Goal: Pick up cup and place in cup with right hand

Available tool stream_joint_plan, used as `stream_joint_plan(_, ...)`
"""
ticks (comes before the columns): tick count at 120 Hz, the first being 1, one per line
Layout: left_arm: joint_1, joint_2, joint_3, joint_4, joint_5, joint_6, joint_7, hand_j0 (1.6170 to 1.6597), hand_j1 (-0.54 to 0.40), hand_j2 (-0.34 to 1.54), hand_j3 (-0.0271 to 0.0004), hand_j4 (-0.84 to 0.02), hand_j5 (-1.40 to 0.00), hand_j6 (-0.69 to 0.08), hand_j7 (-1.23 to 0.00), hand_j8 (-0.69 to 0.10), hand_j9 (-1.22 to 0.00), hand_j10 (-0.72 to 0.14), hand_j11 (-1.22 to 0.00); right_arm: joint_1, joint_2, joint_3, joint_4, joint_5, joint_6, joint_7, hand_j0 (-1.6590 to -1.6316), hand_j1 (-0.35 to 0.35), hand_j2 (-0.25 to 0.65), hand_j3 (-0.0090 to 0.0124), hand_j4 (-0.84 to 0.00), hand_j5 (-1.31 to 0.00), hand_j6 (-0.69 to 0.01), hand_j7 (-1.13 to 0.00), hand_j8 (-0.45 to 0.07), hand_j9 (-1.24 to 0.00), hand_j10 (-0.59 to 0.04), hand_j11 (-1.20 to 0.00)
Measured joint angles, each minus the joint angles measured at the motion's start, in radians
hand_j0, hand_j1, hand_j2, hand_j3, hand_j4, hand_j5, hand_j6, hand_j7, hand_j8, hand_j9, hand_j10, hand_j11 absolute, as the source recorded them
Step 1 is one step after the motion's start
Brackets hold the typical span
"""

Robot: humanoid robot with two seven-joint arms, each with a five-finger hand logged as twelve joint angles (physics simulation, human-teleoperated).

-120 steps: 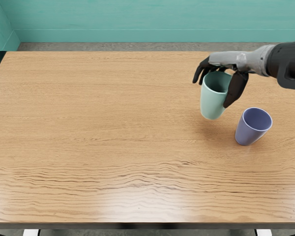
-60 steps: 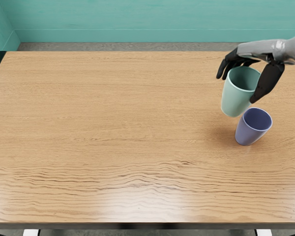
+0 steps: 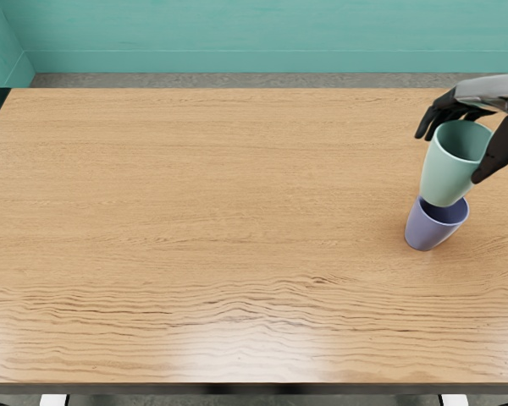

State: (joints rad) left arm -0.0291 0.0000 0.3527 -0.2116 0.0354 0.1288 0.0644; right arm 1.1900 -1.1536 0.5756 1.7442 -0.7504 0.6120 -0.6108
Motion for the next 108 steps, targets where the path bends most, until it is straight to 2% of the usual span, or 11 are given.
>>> stream_joint_plan(62, 0.000, 0.000, 0.000, 0.000, 0.000, 0.000, 0.000, 1.6581, 0.349, 0.00, -0.0001, 0.000, 0.00, 0.000, 0.00, 0.000, 0.00, 0.000, 0.00, -0.043, -0.002, -0.007, -0.024, 0.000, 0.000, 0.000, -1.6560, 0.061, -0.048, -0.0001, -0.418, -0.56, -0.388, -0.55, -0.290, -0.55, -0.340, -0.55)
stream_joint_plan(108, 0.000, 0.000, 0.000, 0.000, 0.000, 0.000, 0.000, 1.6581, 0.349, 0.00, -0.0001, 0.000, 0.00, 0.000, 0.00, 0.000, 0.00, 0.000, 0.00, -0.054, 0.000, -0.007, -0.057, -0.010, 0.000, 0.000, -1.6557, 0.053, -0.060, 0.0000, -0.420, -0.55, -0.392, -0.55, -0.294, -0.55, -0.345, -0.55)
